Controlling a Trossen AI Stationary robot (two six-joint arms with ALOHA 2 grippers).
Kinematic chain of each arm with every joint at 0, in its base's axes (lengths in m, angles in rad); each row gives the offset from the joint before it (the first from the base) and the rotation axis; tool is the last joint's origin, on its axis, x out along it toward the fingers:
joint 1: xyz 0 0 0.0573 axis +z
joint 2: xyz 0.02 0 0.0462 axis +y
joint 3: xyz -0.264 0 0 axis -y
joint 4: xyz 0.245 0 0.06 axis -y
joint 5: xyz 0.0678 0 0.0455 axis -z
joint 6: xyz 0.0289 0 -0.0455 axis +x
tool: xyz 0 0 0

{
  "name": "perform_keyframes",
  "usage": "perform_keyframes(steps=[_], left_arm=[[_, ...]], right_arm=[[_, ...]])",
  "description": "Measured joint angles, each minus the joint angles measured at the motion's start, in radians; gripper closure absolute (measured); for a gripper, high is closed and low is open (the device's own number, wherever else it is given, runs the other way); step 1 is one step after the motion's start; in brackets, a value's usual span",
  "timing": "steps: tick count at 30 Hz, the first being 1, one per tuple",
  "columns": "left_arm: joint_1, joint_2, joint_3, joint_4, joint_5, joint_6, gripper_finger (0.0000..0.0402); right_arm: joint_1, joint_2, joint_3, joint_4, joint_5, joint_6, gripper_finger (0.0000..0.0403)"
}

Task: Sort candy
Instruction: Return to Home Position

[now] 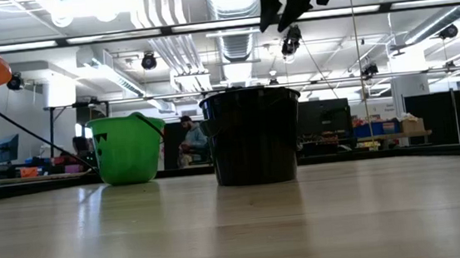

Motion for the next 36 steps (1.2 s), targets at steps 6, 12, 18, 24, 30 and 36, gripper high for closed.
perform_keyframes(steps=[6,12,18,24,30,36], left_arm=[[-0.036,-0.021,0.0,-0.019,0.02,0.058,0.0272],[-0.066,-0.055,0.0,-0.028,0.021,0.111,0.0272],[-0.079,-0.078,0.0,-0.029,0.021,0.106,0.0272],[-0.102,-0.077,-0.001,-0.046,0.02,0.102,0.0272],[-0.121,-0.101,-0.041,-0.087,0.018,0.104,0.0272],[-0.127,-0.192,-0.185,-0.087,0.019,0.105,0.0272]], right_arm=[[0.037,0.0,0.0,0.015,0.001,0.115,0.0188],[0.077,0.0,0.0,0.033,0.004,0.15,0.0188],[0.12,0.0,0.0,0.068,0.006,0.146,0.0188],[0.169,0.0,0.0,0.076,0.007,0.211,0.0188],[0.227,-0.003,0.0,0.089,0.009,0.213,0.0188],[0.253,-0.007,0.0,0.048,0.01,0.262,0.0188]])
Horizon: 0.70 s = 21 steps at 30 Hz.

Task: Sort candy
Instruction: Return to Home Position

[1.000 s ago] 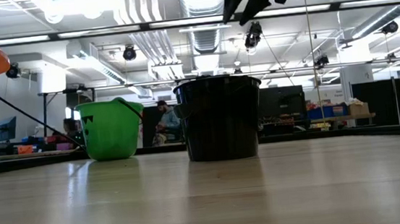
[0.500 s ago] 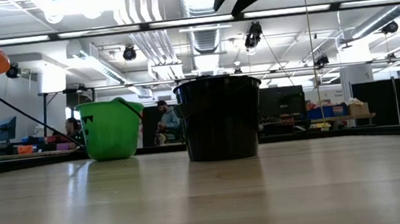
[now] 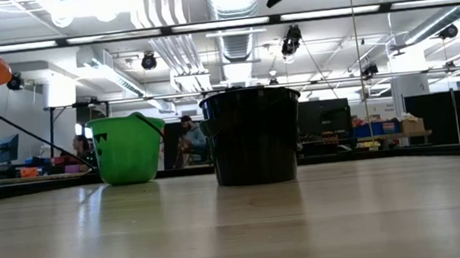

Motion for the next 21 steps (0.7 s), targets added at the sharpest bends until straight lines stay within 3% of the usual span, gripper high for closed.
perform_keyframes(steps=[14,21], left_arm=[[0.0,-0.332,-0.611,0.29,-0.014,-0.132,0.0272],[0.0,-0.441,-0.77,0.437,-0.123,-0.192,0.0272]], right_arm=[[0.082,-0.001,-0.102,-0.148,0.088,0.2,0.0188],[0.097,-0.074,-0.246,-0.146,0.09,0.326,0.0188]])
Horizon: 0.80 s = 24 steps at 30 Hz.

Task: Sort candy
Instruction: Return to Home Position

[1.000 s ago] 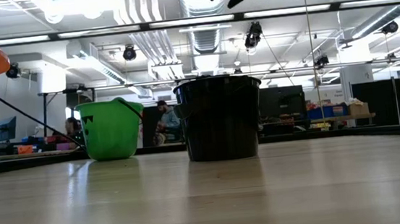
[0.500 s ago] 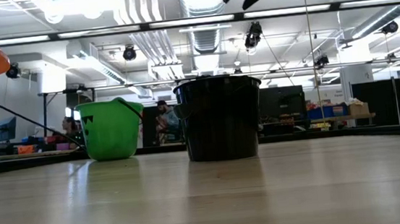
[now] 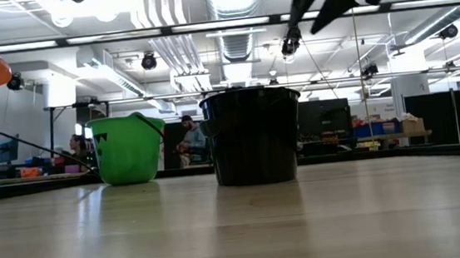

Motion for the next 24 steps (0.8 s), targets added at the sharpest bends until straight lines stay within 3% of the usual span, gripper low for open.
perform_keyframes(steps=[5,10,19,24], left_arm=[[0.0,-0.043,-0.014,0.036,0.0,-0.039,0.0272],[0.0,-0.059,-0.003,0.037,-0.044,-0.049,0.0272],[0.0,-0.044,-0.004,0.067,-0.093,-0.107,0.0272],[0.0,-0.043,-0.004,0.16,-0.093,-0.169,0.0272]], right_arm=[[0.0,-0.168,-0.142,0.061,0.017,-0.002,0.0188],[0.001,-0.397,-0.353,0.273,0.012,-0.132,0.0188],[0.0,-0.78,-0.823,0.781,-0.156,-0.289,0.0188],[0.0,-0.887,-0.961,0.917,-0.223,-0.375,0.0188]])
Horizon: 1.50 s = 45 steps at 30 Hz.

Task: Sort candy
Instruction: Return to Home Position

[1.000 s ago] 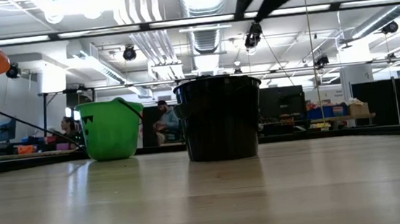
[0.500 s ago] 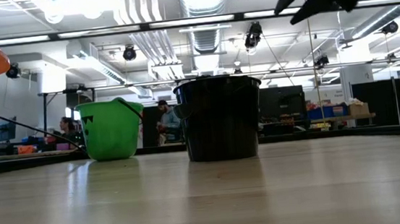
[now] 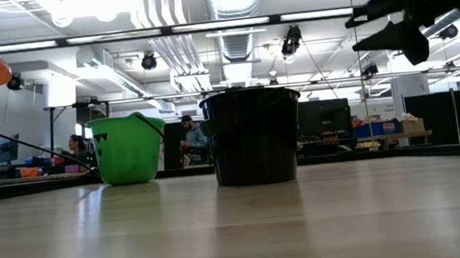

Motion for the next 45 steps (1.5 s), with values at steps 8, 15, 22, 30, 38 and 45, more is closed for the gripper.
perform_keyframes(steps=[8,15,22,30,38,45], left_arm=[[0.0,0.0,0.0,0.029,-0.045,-0.067,0.0272],[0.0,0.002,0.0,0.037,-0.057,-0.068,0.0272],[0.0,0.001,0.0,0.055,-0.057,-0.085,0.0272],[0.0,0.001,0.0,0.055,-0.057,-0.085,0.0272],[0.0,-0.005,-0.016,0.055,-0.08,-0.063,0.0272],[0.0,-0.078,-0.142,0.082,-0.082,-0.055,0.0272]], right_arm=[[0.0,-0.077,-0.116,0.128,-0.263,-0.114,0.0188],[0.0,-0.171,-0.207,0.158,-0.346,-0.169,0.0188],[0.0,-0.32,-0.307,0.159,-0.374,-0.174,0.0188],[0.0,-0.481,-0.356,0.16,-0.448,-0.233,0.0188],[0.0,-0.506,-0.366,0.114,-0.463,-0.229,0.0188],[0.0,-0.476,-0.366,0.108,-0.474,-0.184,0.0188]])
